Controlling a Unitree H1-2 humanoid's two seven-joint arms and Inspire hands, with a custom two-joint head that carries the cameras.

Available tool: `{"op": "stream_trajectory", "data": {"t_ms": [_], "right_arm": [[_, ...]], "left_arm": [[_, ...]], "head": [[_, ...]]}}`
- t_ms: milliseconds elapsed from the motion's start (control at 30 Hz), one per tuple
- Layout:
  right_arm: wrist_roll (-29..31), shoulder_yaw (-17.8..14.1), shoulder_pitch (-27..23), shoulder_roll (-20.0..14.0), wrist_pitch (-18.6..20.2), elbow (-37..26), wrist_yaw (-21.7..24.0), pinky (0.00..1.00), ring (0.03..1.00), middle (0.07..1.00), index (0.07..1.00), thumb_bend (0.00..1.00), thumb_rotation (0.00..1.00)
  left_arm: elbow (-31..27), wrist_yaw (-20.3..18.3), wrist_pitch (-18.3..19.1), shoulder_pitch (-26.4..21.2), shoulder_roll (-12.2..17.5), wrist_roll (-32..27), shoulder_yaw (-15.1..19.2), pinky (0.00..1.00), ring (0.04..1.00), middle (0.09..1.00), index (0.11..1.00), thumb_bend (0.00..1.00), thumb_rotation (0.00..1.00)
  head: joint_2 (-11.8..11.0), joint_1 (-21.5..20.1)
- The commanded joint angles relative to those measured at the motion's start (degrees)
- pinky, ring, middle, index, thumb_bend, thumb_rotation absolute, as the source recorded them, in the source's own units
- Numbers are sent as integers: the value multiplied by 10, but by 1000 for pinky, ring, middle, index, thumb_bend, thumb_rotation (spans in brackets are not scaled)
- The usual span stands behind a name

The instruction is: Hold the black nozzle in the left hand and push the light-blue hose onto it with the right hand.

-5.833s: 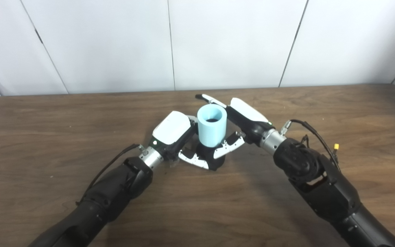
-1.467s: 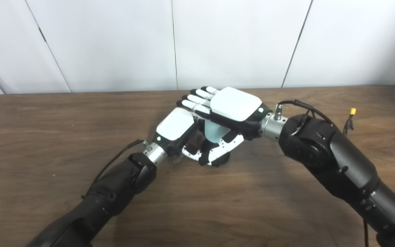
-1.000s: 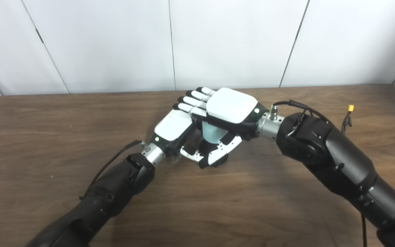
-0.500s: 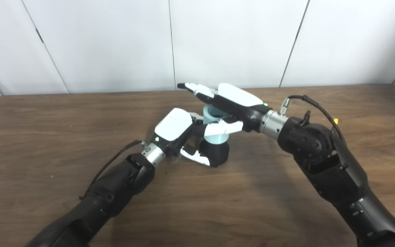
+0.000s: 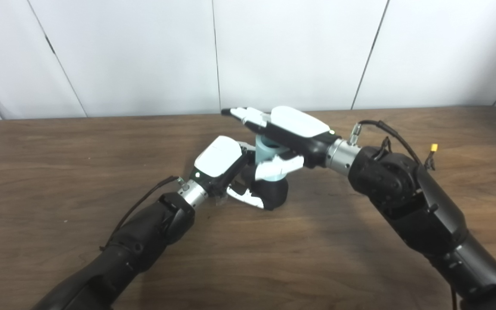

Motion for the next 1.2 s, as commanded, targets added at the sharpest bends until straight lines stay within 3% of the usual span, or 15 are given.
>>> {"op": "stream_trajectory", "data": {"t_ms": [0, 100, 267, 500, 633, 833, 933, 1000, 1067, 1167], "right_arm": [[-44, 71, 31, -18, -73, 26, 44, 943, 1000, 1000, 999, 717, 914], [-107, 101, 22, -36, -141, 39, 18, 957, 1000, 1000, 991, 732, 876], [-165, 122, 22, -48, -181, 53, 2, 997, 1000, 994, 957, 740, 824], [-162, 105, 33, -42, -165, 61, -24, 999, 1000, 999, 981, 701, 843], [-129, 70, 44, -20, -113, 55, -27, 1000, 1000, 1000, 997, 681, 883], [43, -56, 62, 58, 2, 32, -39, 947, 1000, 1000, 1000, 632, 867], [176, -158, 51, 127, 102, 16, -60, 937, 1000, 1000, 1000, 655, 859], [275, -238, 34, 180, 162, 13, -84, 869, 983, 1000, 1000, 650, 798], [355, -312, 6, 217, 214, 15, -100, 828, 977, 1000, 1000, 704, 802], [447, -393, -29, 242, 246, 40, -140, 830, 971, 1000, 1000, 765, 630]], "left_arm": [[38, -26, 8, 86, -5, 17, -29, 465, 507, 450, 494, 526, 0], [33, -39, 11, 88, -6, 17, -24, 493, 532, 485, 482, 526, 0], [28, -42, 11, 90, -7, 19, -21, 494, 539, 462, 493, 526, 0], [36, -29, 7, 89, -4, 18, -26, 486, 545, 463, 493, 526, 0], [37, -31, 8, 89, -5, 19, -25, 463, 533, 457, 494, 527, 0], [38, -34, 8, 89, -5, 16, -24, 469, 537, 452, 495, 527, 0], [36, -38, 8, 89, -5, 15, -24, 481, 543, 443, 498, 526, 0], [36, -39, 7, 89, -4, 14, -25, 482, 548, 438, 501, 525, 0], [36, -39, 7, 89, -5, 14, -24, 491, 552, 442, 501, 525, 0], [35, -44, 8, 90, -6, 14, -20, 495, 544, 457, 493, 527, 0]], "head": [[1, 0], [1, 1], [2, 2], [3, 2], [2, 1], [-1, 1], [-2, 0], [-4, 1], [-4, 1], [-5, 2]]}}
